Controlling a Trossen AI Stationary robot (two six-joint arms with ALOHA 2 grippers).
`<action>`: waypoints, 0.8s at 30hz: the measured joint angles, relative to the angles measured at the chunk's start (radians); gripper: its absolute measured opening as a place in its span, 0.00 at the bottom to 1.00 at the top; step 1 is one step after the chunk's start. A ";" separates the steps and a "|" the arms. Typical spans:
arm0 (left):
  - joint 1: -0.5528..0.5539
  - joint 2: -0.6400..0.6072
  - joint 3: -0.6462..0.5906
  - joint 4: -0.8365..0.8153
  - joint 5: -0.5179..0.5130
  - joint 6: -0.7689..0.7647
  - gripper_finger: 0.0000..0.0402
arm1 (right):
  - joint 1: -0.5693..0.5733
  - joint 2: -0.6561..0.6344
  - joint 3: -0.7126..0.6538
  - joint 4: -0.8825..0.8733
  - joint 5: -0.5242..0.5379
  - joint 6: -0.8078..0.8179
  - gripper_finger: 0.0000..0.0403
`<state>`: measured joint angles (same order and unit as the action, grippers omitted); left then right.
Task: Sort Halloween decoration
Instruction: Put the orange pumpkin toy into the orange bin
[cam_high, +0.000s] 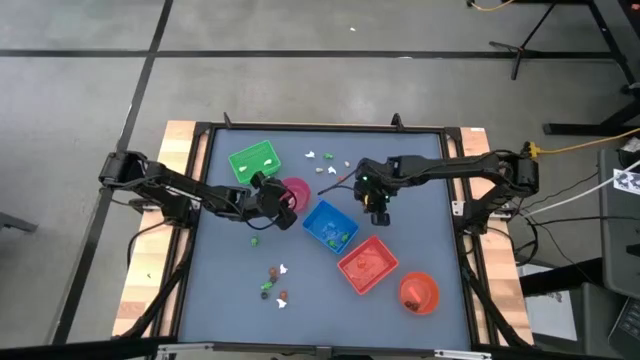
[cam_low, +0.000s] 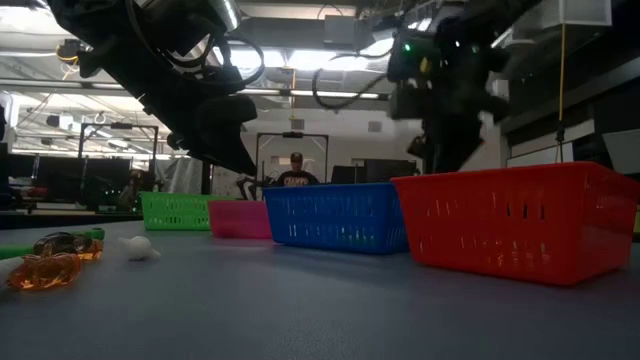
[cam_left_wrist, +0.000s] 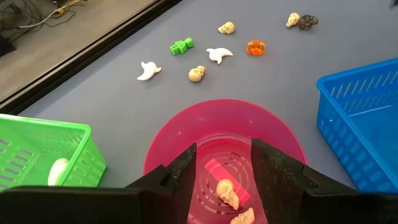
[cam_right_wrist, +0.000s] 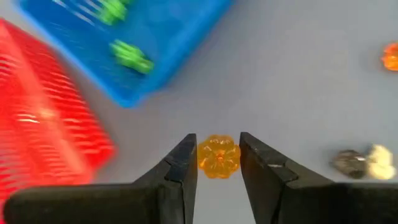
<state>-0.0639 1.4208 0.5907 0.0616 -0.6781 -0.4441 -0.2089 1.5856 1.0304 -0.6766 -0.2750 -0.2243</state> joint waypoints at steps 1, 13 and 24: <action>0.000 0.000 0.000 0.000 0.000 0.000 0.34 | 0.000 0.000 0.023 -0.029 -0.034 0.017 0.26; 0.000 0.000 0.000 0.000 0.069 0.001 0.34 | 0.198 -0.002 0.117 -0.191 -0.238 0.171 0.26; 0.000 0.000 0.000 0.000 0.069 0.002 0.34 | 0.393 -0.002 0.118 -0.186 -0.135 0.171 0.26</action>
<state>-0.0639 1.4208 0.5907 0.0616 -0.6090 -0.4419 0.1840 1.5837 1.1481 -0.8627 -0.4098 -0.0532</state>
